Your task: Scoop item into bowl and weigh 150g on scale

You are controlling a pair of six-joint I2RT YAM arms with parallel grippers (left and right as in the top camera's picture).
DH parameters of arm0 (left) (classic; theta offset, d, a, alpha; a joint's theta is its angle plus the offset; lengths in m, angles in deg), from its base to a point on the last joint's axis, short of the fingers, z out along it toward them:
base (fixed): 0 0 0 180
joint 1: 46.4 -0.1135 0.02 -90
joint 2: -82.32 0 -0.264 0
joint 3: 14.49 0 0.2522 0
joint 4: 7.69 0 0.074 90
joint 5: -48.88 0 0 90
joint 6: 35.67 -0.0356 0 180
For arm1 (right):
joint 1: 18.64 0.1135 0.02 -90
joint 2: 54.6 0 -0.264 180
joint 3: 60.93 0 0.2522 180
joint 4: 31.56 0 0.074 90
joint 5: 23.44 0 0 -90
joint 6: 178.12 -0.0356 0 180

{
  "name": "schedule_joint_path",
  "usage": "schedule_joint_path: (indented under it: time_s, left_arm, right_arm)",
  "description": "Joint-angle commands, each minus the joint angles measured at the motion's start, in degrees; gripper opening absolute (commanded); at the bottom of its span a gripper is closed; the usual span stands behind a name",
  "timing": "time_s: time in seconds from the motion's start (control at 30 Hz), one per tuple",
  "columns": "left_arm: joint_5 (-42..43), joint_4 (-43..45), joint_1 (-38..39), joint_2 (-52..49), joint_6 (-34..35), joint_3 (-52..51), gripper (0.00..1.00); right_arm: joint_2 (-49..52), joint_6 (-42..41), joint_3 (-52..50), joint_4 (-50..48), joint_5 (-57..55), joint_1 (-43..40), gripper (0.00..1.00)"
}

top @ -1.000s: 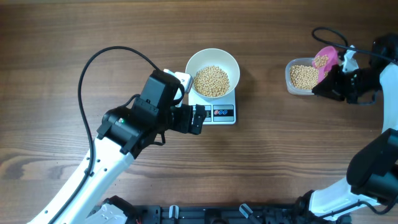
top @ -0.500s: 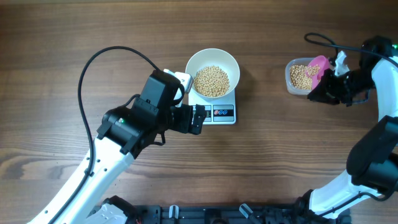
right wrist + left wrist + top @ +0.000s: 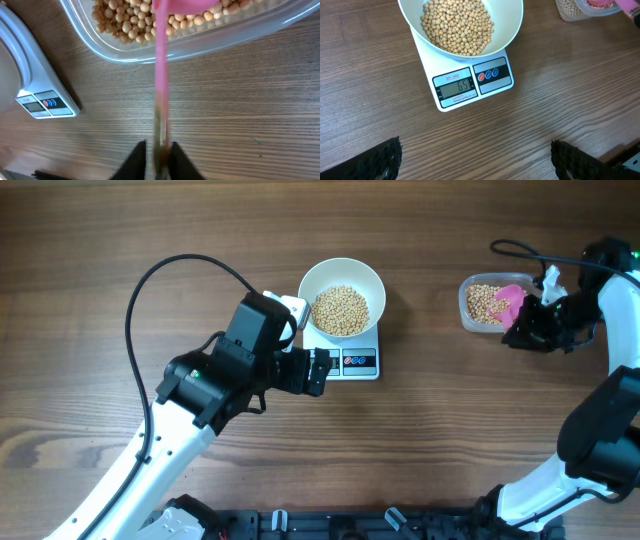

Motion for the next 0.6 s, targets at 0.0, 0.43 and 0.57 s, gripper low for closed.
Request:
schedule_joint_path:
  time_s: [0.0, 0.43, 0.57]
  left_arm:
    - [-0.5, 0.1, 0.3, 0.0, -1.2, -0.2, 1.0]
    - [-0.5, 0.1, 0.3, 0.0, -1.2, -0.2, 1.0]
    - [-0.5, 0.1, 0.3, 0.0, -1.2, -0.2, 1.0]
  right_arm:
    - [0.9, -2.0, 0.9, 0.3, -1.2, 0.1, 0.18]
    - [0.4, -14.0, 0.9, 0.6, -0.9, 0.0, 0.22]
    - [-2.7, -18.6, 0.9, -0.4, -0.2, -0.9, 0.23]
